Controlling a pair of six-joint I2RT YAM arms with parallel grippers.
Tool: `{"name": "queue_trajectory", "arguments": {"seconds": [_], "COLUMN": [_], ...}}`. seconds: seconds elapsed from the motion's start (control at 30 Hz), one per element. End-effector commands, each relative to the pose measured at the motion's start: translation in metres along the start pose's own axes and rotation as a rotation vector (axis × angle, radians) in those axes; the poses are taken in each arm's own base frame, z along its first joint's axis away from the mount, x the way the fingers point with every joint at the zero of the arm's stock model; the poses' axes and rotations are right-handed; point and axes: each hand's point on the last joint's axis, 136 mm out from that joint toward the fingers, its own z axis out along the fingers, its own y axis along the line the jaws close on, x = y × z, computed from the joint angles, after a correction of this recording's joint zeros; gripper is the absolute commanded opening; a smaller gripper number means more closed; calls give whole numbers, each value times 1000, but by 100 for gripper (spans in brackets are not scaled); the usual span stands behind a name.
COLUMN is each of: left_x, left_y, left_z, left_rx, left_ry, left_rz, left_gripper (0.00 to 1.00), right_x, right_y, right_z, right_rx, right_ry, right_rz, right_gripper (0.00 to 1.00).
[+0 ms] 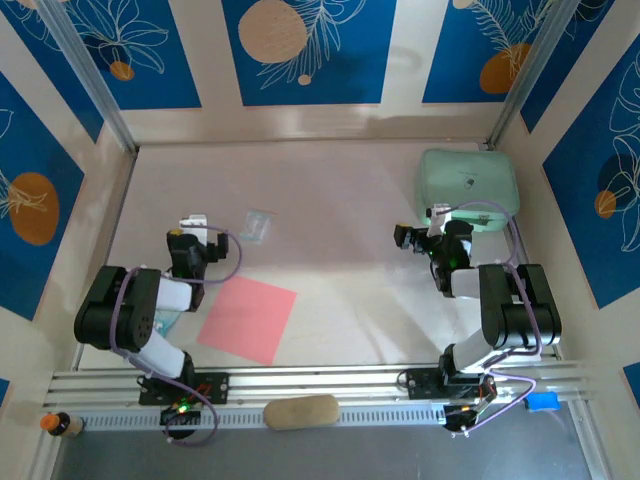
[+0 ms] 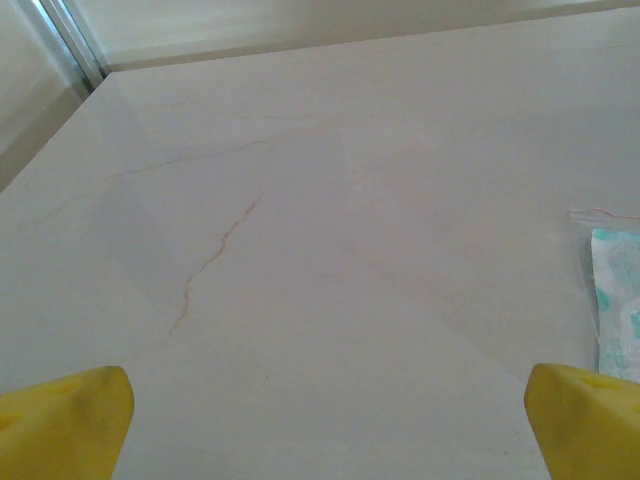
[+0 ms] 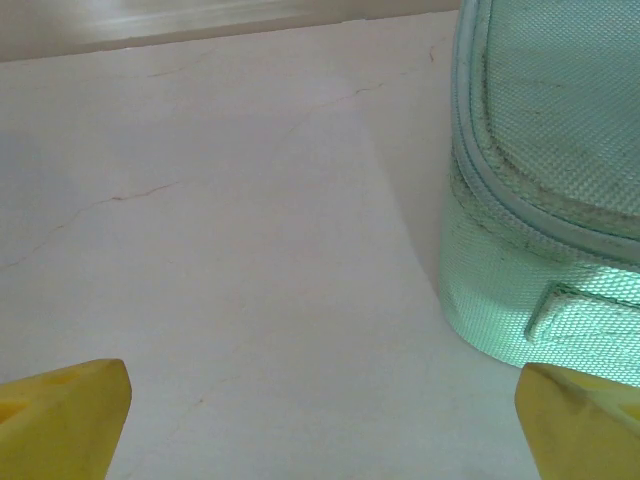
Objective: Fold a paper plane with a square sheet of paper (pick it up from the middle)
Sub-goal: Move the square sheet of paper to the center of the table.
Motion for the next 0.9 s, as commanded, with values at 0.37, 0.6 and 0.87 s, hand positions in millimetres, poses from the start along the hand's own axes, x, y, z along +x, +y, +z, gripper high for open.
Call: {"name": "queue_trajectory", "arguments": {"seconds": [0.37, 0.6, 0.87], "left_x": [-15, -15, -15], "left_y": [-1, -18, -19], "left_z": [1, 3, 3], "left_rx": [13, 107, 111], "left_ry": [-48, -34, -34], "left_rz": [-28, 9, 11], "left_gripper": [100, 100, 100], "right_x": [-12, -12, -12], "right_y": [3, 1, 0], "right_z": [0, 1, 1], "right_rx": [-20, -21, -22], "right_ry": [-34, -29, -28], "right_rz": [-24, -12, -8], "right_gripper": [99, 99, 99]}}
